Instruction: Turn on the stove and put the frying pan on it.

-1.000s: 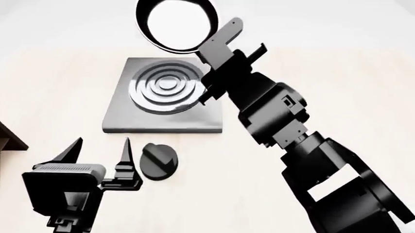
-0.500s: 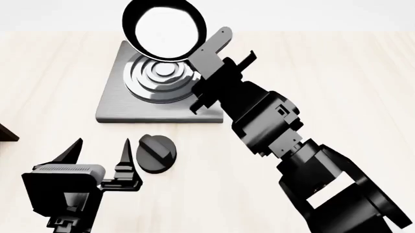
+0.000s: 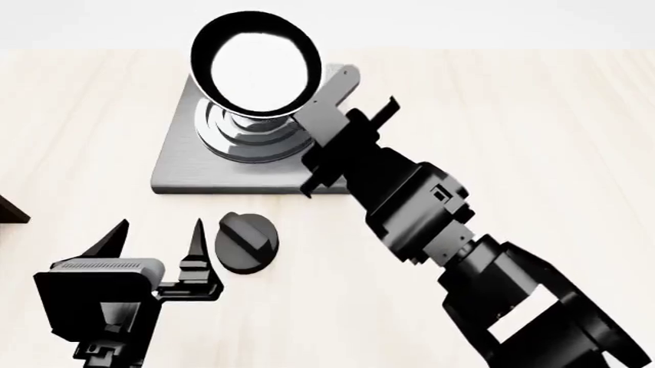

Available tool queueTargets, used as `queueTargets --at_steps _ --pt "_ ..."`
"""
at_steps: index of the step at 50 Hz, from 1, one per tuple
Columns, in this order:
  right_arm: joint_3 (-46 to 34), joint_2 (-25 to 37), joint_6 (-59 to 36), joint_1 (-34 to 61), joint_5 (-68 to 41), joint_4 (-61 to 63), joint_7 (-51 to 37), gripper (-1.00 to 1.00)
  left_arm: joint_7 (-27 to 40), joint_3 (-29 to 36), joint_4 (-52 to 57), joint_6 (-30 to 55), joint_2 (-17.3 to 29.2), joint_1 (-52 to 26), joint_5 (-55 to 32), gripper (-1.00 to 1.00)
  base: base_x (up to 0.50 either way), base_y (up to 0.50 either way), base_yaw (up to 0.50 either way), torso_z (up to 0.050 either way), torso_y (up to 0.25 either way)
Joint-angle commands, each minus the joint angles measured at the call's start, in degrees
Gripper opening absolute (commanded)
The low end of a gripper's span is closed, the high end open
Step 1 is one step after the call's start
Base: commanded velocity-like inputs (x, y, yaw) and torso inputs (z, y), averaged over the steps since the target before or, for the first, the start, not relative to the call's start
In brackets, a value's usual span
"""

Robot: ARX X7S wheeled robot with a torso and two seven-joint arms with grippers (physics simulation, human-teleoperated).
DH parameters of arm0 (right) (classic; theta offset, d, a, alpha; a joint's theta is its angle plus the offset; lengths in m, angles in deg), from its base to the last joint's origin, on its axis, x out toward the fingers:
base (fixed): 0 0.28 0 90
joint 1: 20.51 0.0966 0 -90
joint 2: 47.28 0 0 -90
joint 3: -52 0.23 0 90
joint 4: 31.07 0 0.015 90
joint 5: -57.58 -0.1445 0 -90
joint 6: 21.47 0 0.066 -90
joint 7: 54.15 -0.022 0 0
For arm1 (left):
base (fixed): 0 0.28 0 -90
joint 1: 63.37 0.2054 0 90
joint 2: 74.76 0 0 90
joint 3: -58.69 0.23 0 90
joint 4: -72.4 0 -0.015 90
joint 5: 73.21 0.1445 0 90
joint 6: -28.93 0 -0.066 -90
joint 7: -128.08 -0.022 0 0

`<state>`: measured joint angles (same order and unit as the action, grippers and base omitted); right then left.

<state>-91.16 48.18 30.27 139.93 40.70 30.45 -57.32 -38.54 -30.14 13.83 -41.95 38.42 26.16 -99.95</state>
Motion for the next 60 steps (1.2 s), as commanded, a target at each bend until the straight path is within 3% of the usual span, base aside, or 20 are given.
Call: queueTargets --at_steps 1,46,47,60 --pt "-0.8 -0.9 2.2 0.9 4.5 -1.7 -1.3 -1.00 0.2 0.1 -0.3 -0.2 0.1 0.0 0.0 1.00 0.00 0.00 0.00 0.000 0.000" --pt "-5.1 -2.6 5.3 -0.7 4.3 -6.9 -0.4 -1.00 1.0 -0.3 -0.6 -0.7 0.5 0.1 -0.8 1.00 0.00 0.00 0.00 0.000 0.001" --pt "-5.2 -2.6 5.4 -0.7 4.2 -7.0 -0.4 1.00 1.0 -0.3 -0.7 -0.7 0.5 0.0 -0.8 1.00 0.00 0.00 0.00 0.000 0.000" --pt "-4.4 -1.6 2.7 0.4 2.1 -3.7 0.4 1.00 1.3 -0.4 -0.5 -0.6 0.7 0.0 -1.1 1.00 0.00 0.00 0.00 0.000 0.000"
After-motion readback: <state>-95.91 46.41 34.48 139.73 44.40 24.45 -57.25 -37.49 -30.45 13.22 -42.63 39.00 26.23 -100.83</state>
